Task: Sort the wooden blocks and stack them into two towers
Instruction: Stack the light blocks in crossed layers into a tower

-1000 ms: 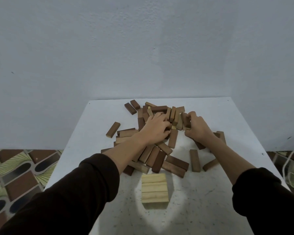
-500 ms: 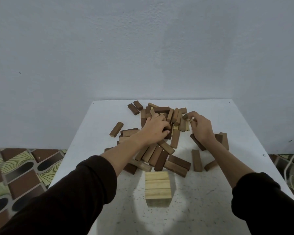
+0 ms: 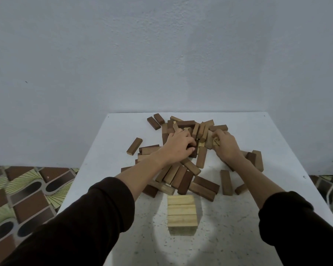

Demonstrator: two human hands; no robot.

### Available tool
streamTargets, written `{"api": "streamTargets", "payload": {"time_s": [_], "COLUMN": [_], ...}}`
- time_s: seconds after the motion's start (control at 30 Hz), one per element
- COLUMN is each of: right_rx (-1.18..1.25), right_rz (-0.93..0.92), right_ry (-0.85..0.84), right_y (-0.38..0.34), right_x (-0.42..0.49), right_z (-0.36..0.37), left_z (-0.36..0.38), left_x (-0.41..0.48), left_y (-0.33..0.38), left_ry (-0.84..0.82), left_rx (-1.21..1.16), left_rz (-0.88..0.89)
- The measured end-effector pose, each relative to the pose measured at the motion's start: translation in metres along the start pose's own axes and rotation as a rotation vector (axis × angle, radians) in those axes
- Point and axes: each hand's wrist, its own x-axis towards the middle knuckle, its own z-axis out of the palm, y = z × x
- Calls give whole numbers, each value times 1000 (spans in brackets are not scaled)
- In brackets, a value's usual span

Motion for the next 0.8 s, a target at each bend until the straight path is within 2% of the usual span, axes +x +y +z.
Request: {"api": "streamTargets", "payload": {"time_s": [0.13, 0.27, 0.43, 0.53, 0.63, 0.8], "right_rx": [95, 276, 338, 406, 469, 442], "right_rz": [105, 230, 253, 191, 97, -91], "right_ry": [95, 105, 132, 176, 167, 79], "right_y": [-4, -11, -22, -37, -59, -100], "right_x": [-2, -10, -20, -27, -33, -46], "right_z": [1, -5, -15, -26, -38, -48], "left_z": [-2, -5, -11, -19, -30, -47], "left_x": [-1, -2, -7, -11, -12, -20], "left_y": [0, 1, 10, 17, 24, 31], "left_ry": [3, 9, 64, 115, 99, 171], "left_rx": [-14, -67, -238, -451, -704, -1171], "left_rz": [4, 3, -12, -134, -274, -358]}}
